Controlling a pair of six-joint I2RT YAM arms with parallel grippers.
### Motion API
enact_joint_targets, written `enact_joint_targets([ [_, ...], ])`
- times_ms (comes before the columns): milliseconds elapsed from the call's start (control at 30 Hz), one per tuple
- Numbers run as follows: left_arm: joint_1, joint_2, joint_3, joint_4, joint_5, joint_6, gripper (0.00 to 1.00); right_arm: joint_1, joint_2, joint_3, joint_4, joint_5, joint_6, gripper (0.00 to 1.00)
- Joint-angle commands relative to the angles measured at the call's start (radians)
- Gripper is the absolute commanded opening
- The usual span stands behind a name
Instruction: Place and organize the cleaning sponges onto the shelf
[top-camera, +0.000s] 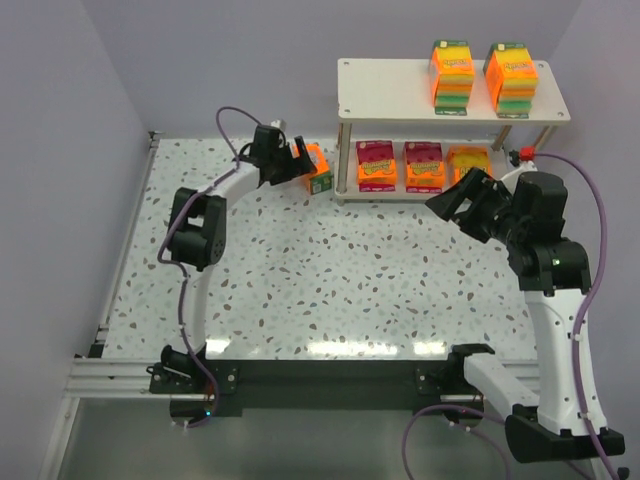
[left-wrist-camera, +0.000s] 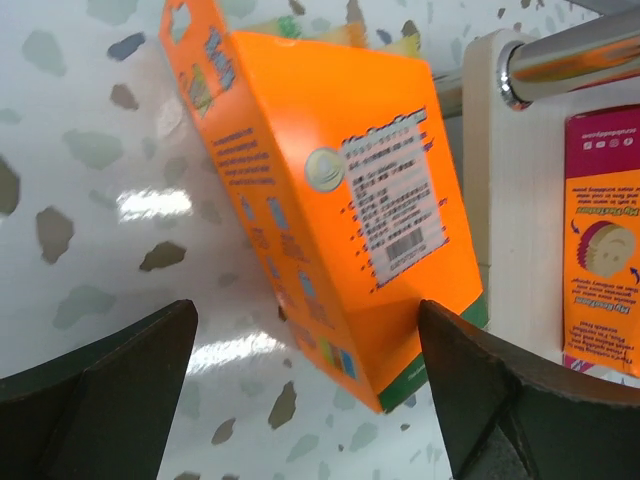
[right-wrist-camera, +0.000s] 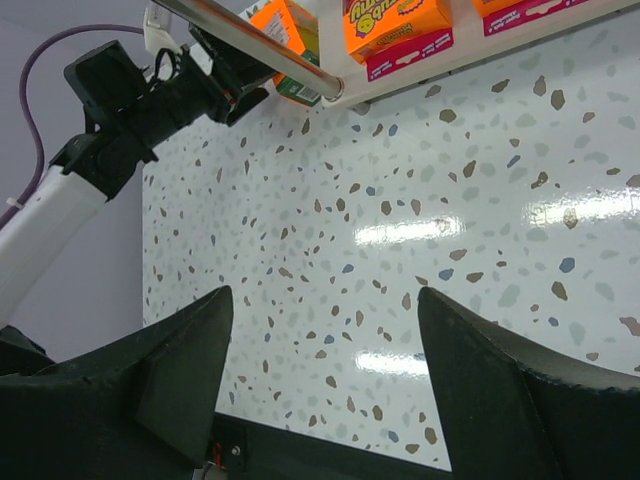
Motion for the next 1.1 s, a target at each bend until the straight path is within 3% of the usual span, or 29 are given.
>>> enact_joint_targets([
  [0, 0.061, -0.076, -0.133, -0.076, -0.077, 0.055, 0.95, 0.011, 0.003, -0.003, 0.017, -0.03, -0.011, 0.78],
  [233, 0.166, -0.272, -0.426, -0.073, -0.12, 0.106, 0.91, 0.03, 0.008, -0.003, 0.017, -0.022, -0.01, 0.77],
  [433, 0.2, -0.415, -0.472, -0.022, -0.076, 0.111, 0.89, 0.037, 0.011, 0.003, 0.016, -0.013, -0.011, 0.77],
  [667, 0.145, -0.401, -0.321, 0.018, 0.036, 0.015, 0.89, 0.036, 0.019, 0.0, 0.011, -0.008, -0.021, 0.77],
  [900, 0.081, -0.198, -0.097, -0.077, -0.013, -0.021, 0.9, 0.037, 0.026, 0.02, 0.004, 0.002, -0.028, 0.77],
  [1067, 0.069, -0.107, -0.035, -0.108, -0.017, -0.029, 0.81, 0.037, 0.029, 0.036, -0.013, 0.008, -0.041, 0.77],
])
